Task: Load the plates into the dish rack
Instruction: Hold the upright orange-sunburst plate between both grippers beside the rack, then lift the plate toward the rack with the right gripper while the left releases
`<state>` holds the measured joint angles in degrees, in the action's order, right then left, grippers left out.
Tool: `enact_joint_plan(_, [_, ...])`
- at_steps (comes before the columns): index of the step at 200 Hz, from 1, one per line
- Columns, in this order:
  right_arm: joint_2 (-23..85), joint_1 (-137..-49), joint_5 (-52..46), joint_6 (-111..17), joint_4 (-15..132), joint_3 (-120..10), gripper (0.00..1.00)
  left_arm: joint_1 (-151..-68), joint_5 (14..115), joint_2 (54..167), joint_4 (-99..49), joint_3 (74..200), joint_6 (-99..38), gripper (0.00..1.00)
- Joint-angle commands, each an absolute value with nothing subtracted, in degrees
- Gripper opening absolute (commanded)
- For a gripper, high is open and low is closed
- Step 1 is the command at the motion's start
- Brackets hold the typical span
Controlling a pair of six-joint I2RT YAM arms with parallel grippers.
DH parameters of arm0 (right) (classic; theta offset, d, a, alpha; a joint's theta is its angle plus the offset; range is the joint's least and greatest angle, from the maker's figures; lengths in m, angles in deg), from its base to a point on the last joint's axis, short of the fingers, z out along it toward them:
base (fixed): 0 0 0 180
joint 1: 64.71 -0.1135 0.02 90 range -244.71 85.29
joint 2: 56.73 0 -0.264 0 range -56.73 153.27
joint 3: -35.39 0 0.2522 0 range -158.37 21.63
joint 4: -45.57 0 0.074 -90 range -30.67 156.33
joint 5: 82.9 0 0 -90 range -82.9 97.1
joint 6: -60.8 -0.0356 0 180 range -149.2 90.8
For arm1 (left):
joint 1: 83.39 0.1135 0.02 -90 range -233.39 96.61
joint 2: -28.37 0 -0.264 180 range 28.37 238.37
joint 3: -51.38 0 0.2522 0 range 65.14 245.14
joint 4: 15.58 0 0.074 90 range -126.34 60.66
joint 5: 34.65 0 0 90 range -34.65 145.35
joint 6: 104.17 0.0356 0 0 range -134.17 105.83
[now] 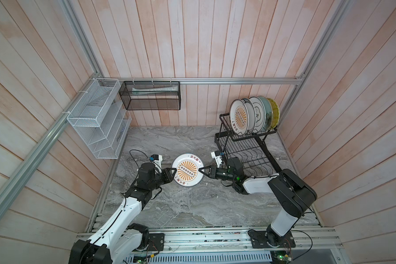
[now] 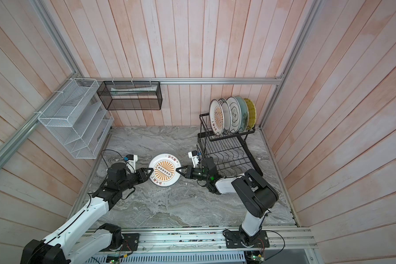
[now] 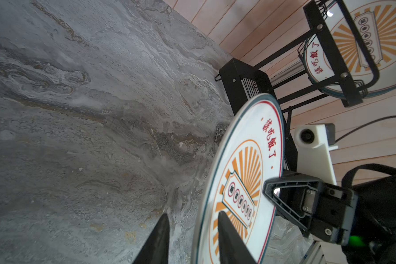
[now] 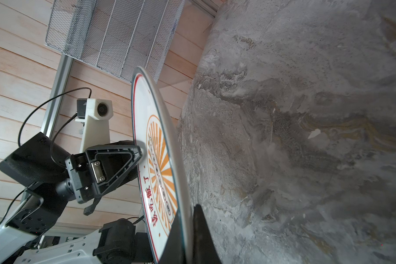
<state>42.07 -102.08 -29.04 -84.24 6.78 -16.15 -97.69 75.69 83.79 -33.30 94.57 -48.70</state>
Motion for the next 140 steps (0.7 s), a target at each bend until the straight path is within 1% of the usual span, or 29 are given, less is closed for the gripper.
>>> enact_joint_plan(1, [38.26,-102.57,-26.00,-81.24,8.55,-16.24,0.00,-97.82,73.81,82.23,-35.78,97.04,-47.03,0.37])
enact_joint_plan(40, [32.95,-104.04,-19.60,-75.74,16.29,-17.05,0.00,-97.82,72.82,80.43,-37.56,98.43,-46.26,0.38])
enact_joint_plan(85, [27.60,-104.35,-14.38,-70.00,24.08,-19.36,0.00,-97.83,70.68,77.81,-38.87,99.88,-47.42,0.38])
enact_joint_plan(140, [20.90,-103.63,-7.05,-63.02,30.35,-24.16,0.00,-97.85,69.48,74.09,-38.57,99.45,-48.19,0.38])
